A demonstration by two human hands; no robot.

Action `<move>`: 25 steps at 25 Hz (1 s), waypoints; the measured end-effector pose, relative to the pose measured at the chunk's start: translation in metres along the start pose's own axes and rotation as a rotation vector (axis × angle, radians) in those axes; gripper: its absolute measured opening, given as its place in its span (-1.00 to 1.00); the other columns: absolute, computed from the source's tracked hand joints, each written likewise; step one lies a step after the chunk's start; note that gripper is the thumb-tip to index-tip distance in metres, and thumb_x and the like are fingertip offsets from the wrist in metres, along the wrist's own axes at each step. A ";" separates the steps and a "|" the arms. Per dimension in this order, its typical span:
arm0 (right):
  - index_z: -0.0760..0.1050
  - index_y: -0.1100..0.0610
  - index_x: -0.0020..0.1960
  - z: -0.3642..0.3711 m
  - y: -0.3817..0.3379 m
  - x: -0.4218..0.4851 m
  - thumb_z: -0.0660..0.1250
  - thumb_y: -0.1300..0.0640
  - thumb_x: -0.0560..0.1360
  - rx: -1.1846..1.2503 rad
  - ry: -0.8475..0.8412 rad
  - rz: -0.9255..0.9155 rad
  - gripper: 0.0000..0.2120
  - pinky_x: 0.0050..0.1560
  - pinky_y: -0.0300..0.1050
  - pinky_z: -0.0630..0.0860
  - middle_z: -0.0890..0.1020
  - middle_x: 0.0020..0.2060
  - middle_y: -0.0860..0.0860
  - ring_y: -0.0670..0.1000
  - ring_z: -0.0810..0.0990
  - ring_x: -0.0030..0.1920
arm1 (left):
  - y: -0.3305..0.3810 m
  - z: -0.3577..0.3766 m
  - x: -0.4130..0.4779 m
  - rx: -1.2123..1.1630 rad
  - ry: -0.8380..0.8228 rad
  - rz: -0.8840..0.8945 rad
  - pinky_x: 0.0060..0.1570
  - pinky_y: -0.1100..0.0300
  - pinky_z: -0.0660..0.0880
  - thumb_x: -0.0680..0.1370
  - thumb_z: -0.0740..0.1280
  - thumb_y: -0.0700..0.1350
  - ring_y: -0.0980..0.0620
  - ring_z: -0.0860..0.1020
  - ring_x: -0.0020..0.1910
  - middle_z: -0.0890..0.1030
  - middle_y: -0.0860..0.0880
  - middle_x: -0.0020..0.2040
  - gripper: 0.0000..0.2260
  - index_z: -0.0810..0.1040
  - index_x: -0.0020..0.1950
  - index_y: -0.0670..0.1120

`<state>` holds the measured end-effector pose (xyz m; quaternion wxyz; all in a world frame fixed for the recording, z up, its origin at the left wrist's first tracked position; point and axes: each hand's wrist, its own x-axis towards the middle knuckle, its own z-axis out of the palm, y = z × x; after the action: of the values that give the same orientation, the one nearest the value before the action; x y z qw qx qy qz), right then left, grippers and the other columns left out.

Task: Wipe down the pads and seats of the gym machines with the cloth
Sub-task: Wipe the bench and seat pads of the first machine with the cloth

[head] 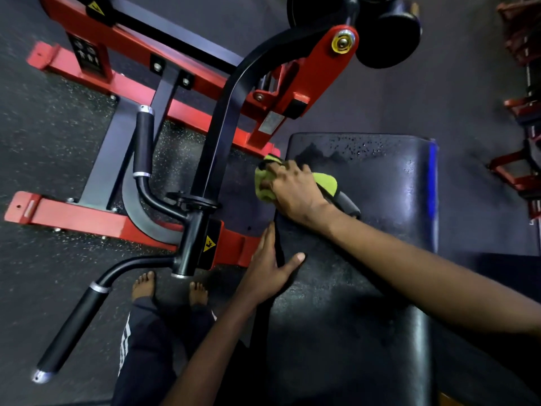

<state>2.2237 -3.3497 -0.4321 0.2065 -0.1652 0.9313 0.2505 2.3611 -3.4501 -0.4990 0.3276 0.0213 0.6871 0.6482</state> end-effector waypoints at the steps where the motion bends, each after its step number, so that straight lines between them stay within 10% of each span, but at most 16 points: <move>1: 0.56 0.09 0.31 0.003 0.000 -0.012 0.30 0.15 0.54 0.012 -0.002 -0.022 -0.66 0.09 0.13 0.44 0.42 0.41 0.03 0.20 0.46 0.24 | 0.004 -0.002 0.006 0.008 0.012 0.000 0.56 0.13 0.06 0.54 0.42 0.12 0.13 0.04 0.59 0.05 -0.02 0.64 -0.14 -0.04 0.65 -0.06; 25: 0.52 -0.15 0.36 -0.015 0.100 -0.011 0.41 0.08 0.46 0.270 0.130 0.449 -0.52 0.13 0.17 0.50 0.39 0.45 0.01 0.24 0.47 0.21 | 0.070 -0.010 0.069 0.305 -0.020 -0.043 0.52 -0.13 0.04 0.46 0.36 0.35 -0.09 -0.06 0.62 -0.18 -0.12 0.64 0.04 -0.18 0.64 -0.09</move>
<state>2.1873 -3.2733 -0.3749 0.1058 0.0591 0.9808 0.1525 2.2748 -3.4165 -0.4652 0.3412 0.0623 0.7746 0.5288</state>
